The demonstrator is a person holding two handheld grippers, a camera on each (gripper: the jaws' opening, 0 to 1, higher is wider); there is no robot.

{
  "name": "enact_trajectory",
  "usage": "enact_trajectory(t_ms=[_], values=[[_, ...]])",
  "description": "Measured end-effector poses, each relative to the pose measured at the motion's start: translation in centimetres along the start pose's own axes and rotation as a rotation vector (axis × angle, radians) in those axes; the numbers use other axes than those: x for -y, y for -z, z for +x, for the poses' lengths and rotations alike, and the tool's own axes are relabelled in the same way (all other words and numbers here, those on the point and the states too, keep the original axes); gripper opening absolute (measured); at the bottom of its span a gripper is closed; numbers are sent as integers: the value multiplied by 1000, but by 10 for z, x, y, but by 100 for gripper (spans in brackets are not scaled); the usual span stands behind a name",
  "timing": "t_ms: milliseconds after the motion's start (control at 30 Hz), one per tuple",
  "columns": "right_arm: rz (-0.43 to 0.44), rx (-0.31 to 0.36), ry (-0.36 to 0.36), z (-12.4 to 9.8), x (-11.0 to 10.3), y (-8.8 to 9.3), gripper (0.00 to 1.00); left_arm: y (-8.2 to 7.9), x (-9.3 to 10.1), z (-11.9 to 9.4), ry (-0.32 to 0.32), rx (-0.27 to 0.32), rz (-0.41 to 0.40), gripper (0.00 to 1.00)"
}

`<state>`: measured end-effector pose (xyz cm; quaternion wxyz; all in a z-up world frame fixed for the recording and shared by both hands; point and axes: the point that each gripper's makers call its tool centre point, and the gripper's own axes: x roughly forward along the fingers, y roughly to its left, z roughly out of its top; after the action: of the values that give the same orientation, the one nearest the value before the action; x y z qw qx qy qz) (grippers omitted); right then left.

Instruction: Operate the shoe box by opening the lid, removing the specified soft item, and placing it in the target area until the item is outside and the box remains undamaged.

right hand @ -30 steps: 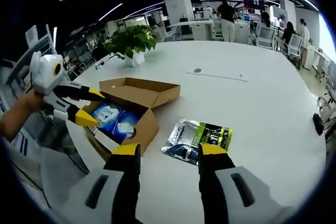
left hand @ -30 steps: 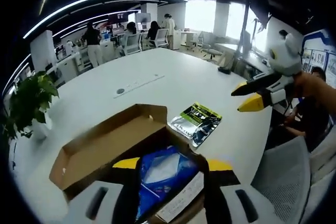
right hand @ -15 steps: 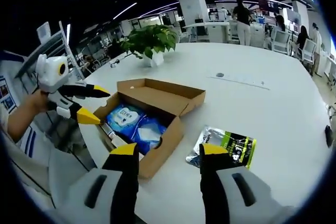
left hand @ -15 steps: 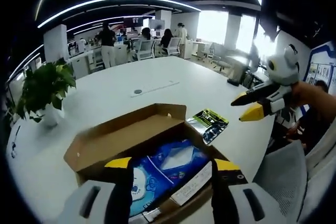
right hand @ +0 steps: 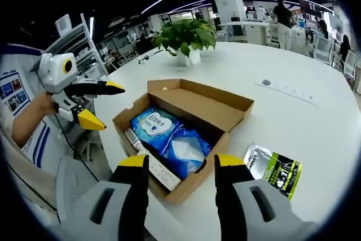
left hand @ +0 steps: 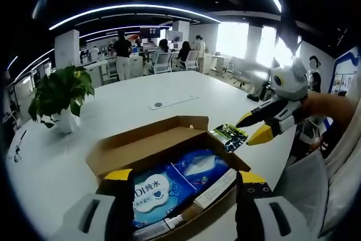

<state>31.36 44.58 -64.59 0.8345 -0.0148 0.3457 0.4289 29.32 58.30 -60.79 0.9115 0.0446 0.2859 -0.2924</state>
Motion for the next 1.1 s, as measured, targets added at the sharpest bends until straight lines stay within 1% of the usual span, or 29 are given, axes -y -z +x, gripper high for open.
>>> enact_trajectory(t_ms=[100, 267, 333, 433, 500, 600, 700, 867, 1100], values=[[-17, -13, -16, 10, -4, 0, 43, 2, -5, -6, -14, 11, 3, 78], [-45, -36, -45, 32, -10, 1, 43, 14, -13, -14, -27, 20, 8, 82], [-42, -40, -59, 41, -14, 0, 43, 18, -16, -18, -34, 25, 0, 85], [-46, -43, -78, 52, -19, -1, 42, 21, -19, -23, -40, 33, -2, 88], [-55, -52, -98, 61, -24, -1, 42, 21, -22, -27, -48, 49, -1, 89], [-59, -71, -117, 73, -29, 1, 41, 22, -27, -30, -53, 68, -26, 91], [-67, -86, -129, 85, -32, 3, 40, 25, -32, -33, -71, 74, -38, 92], [-73, -106, -147, 104, -38, 4, 40, 31, -37, -36, -83, 71, -42, 96], [-60, -127, -156, 125, -39, 7, 39, 35, -44, -40, -92, 88, -65, 99]])
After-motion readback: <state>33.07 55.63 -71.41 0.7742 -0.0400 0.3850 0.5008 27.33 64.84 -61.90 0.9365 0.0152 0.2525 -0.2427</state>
